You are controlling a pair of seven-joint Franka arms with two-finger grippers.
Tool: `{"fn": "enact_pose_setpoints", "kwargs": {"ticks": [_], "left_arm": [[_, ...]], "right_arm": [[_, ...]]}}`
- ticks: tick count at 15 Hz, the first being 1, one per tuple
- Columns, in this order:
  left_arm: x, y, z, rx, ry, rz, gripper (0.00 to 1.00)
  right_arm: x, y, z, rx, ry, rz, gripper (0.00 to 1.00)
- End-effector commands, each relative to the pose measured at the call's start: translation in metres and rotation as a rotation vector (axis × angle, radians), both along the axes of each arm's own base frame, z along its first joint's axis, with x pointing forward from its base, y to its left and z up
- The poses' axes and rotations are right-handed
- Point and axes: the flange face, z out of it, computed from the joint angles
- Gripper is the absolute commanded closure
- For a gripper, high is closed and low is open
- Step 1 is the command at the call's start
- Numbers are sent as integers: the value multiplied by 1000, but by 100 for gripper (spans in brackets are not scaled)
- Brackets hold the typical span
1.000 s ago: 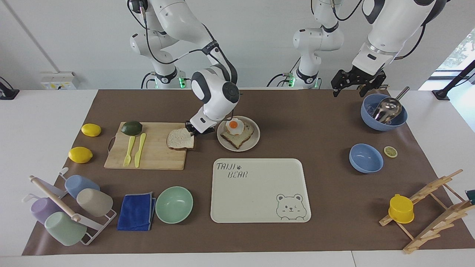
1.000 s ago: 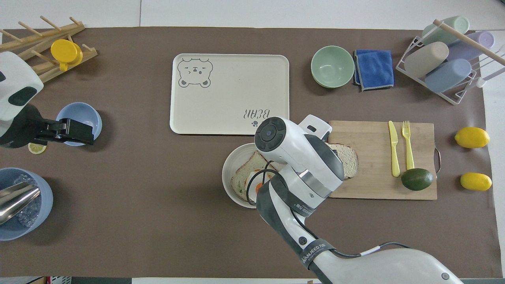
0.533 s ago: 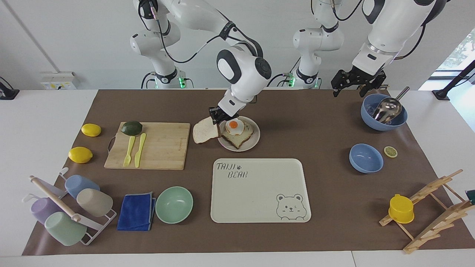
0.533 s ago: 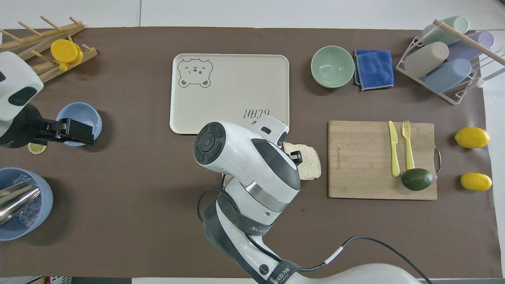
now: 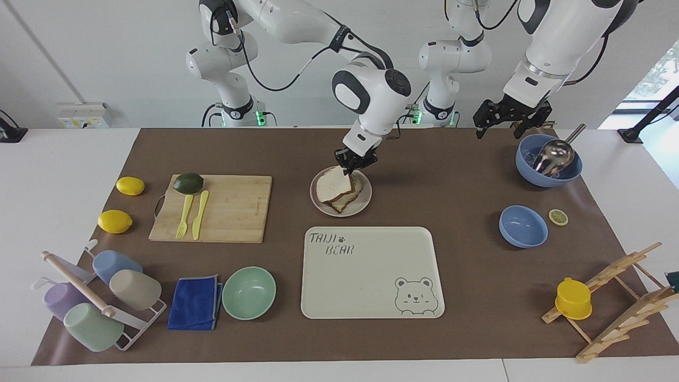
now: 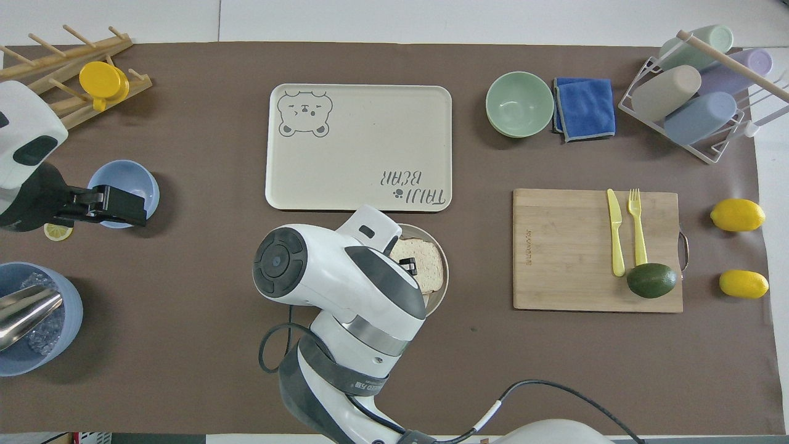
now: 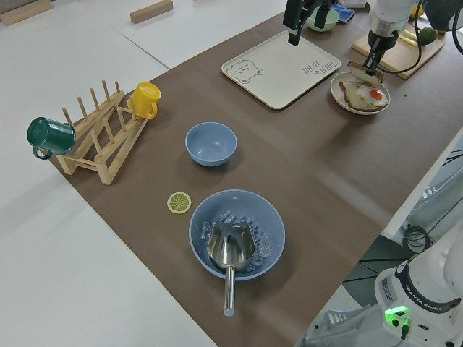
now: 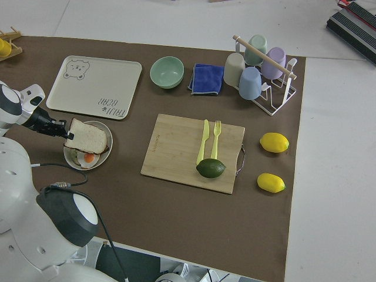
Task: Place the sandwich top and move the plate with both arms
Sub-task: 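Lower the bread onto the egg and open the right gripper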
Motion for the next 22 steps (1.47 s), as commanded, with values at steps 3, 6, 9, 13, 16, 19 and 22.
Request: {"fn": "enact_pose_setpoints", "kwargs": {"ticks": [3,6,9,13,16,19,22], "left_arm": [[-3,11,0,-2,9,14,0],[-1,18,0,-3,3,29,0],[-1,18,0,-3,3,30,0],[-1,17,0,-3,2,29,0],[-2,16,-1,-4,3,32,0],[-8,15,-16,-3,5,41,0],[-26,-3,-38,0,-2,44,0]], "right_arm": [[-10,5,-27,32,-5,-23,100],[-11,-1,-36,50,-5,-33,77],[-10,3,-27,61,-13,-31,51],[25,-38,49,163,-50,-108,32],[54,-122,113,183,4,-54,22],[64,-214,165,166,49,-23,22],[68,-285,192,151,78,-23,16]]}}
